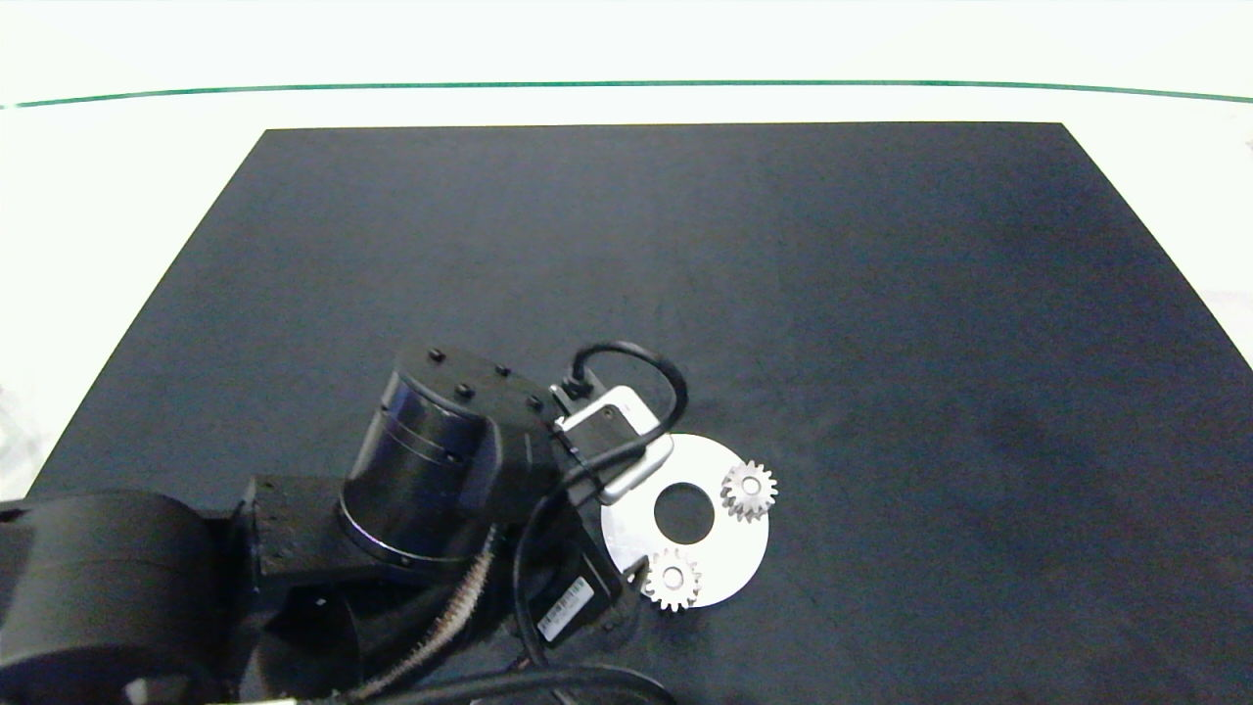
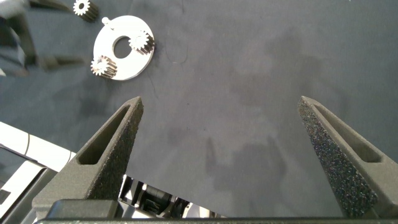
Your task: Install three planetary gears onto the carrier pins
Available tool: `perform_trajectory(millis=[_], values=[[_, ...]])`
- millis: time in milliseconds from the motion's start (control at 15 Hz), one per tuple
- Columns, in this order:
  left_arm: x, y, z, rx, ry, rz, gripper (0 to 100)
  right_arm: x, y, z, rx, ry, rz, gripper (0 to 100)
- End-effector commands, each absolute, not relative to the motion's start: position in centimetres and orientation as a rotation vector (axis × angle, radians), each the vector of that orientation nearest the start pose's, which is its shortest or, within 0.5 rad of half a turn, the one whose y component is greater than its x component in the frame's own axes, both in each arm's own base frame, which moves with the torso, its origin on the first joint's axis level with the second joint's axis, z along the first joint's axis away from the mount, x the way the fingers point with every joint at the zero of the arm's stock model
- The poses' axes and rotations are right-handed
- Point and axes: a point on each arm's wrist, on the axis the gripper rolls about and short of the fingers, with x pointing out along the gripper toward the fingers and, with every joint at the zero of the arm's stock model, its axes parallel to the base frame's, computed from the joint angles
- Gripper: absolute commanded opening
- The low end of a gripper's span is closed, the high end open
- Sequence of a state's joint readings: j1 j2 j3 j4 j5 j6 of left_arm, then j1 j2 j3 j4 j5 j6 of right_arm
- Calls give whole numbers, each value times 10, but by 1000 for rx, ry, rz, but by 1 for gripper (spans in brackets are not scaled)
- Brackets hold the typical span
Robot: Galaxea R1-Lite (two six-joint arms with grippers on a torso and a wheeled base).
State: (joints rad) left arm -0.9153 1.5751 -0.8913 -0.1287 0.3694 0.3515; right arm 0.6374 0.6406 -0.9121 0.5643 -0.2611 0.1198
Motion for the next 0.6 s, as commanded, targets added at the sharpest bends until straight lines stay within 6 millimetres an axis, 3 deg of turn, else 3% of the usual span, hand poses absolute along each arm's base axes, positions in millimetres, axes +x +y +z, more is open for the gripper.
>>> perform_trajectory(millis=[67, 333, 600], values=[[178, -183, 217, 555, 335, -511, 100, 7, -2, 269, -9, 287, 353, 100], [180, -179, 211, 396, 437, -454, 100, 7, -2, 269, -11, 294, 349, 100], [190, -191, 208, 283, 477, -424, 100, 6, -3, 267, -12, 303, 341, 100]])
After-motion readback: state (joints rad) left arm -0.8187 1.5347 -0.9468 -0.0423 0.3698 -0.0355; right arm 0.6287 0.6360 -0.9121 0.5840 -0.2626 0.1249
